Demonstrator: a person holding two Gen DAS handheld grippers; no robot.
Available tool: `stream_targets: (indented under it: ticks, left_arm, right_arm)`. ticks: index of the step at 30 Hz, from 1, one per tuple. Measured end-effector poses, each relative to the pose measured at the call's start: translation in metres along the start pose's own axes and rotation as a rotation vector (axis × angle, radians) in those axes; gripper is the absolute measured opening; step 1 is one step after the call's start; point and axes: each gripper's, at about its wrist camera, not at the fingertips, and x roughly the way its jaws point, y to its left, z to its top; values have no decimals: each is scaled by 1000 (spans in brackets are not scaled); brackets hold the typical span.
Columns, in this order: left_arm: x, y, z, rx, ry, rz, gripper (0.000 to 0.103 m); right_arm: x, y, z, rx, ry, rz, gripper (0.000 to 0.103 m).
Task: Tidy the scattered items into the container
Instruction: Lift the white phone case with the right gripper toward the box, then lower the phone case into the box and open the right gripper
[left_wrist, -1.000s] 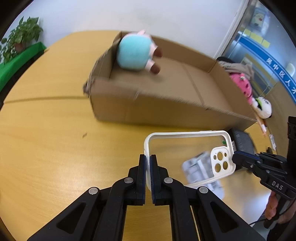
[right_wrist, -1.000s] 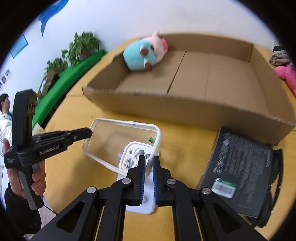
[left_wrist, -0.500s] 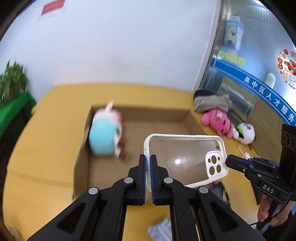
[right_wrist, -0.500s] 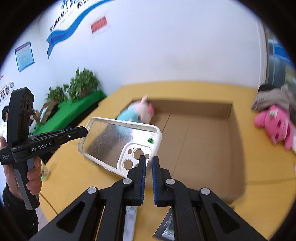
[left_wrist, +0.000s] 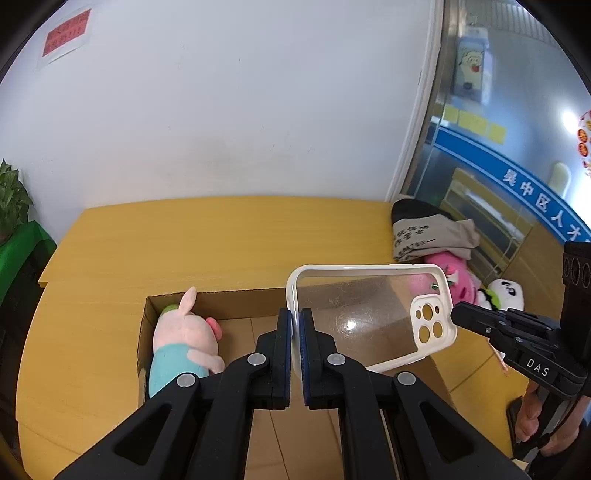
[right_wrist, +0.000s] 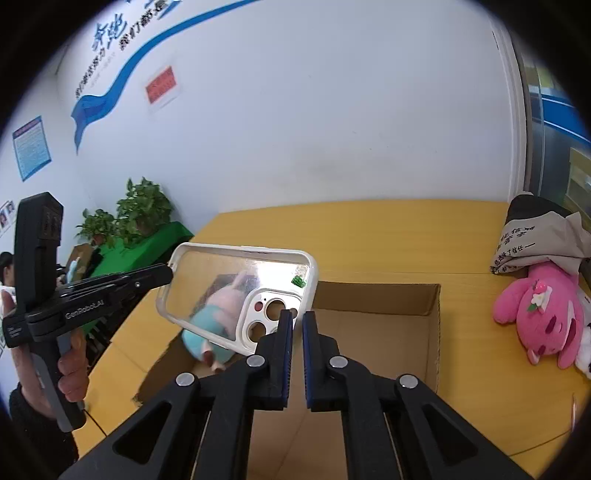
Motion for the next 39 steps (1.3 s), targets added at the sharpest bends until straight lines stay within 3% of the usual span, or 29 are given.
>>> stream_targets:
  ticks: [6, 9, 14, 20, 24, 25, 27, 28, 29, 31, 35, 36, 37, 39]
  left_arm:
    - [83, 18, 7, -60, 150, 36, 3]
    - [127, 24, 1, -81, 242, -25, 3]
    - [184, 20, -19, -51, 350, 66, 0]
    - [216, 35, -39, -61, 406, 131, 0]
    - [208, 29, -48, -32, 381, 111, 0]
    - [206, 28, -51, -36, 378, 95, 2]
    - [209, 24, -57, -30, 395, 86, 23]
    - [214, 22, -62, -23, 412, 94, 42]
    - [219, 20, -67, -22, 425, 101, 54]
    - [231, 15, -79, -20, 451, 100, 56]
    - [251, 5, -87, 13, 495, 97, 53]
    - [253, 2, -87, 29, 491, 119, 42]
    - [254, -1, -86, 46, 488, 144, 16]
    - [256, 1, -87, 29, 499, 159, 7]
  right_arm:
    - [74, -34, 5, 33, 112, -17, 4]
    - [115, -54, 0, 81, 176, 20, 0]
    - [178, -60, -19, 66, 291, -10, 0]
    - [207, -78, -44, 102, 356, -30, 0]
    - [213, -93, -53, 143, 385, -43, 3]
    - [214, -96, -57, 145, 397, -45, 3]
    - [215, -95, -62, 153, 426, -48, 3]
    - [218, -97, -67, 155, 443, -54, 7]
    - [221, -97, -72, 158, 455, -60, 18]
    - [230, -96, -79, 167, 473, -64, 31]
    - [235, -87, -85, 143, 457, -61, 34]
    - [237, -84, -83, 133, 460, -67, 29]
    - [239, -81, -82, 117, 463, -82, 8]
    - [243, -78, -82, 109, 453, -93, 9]
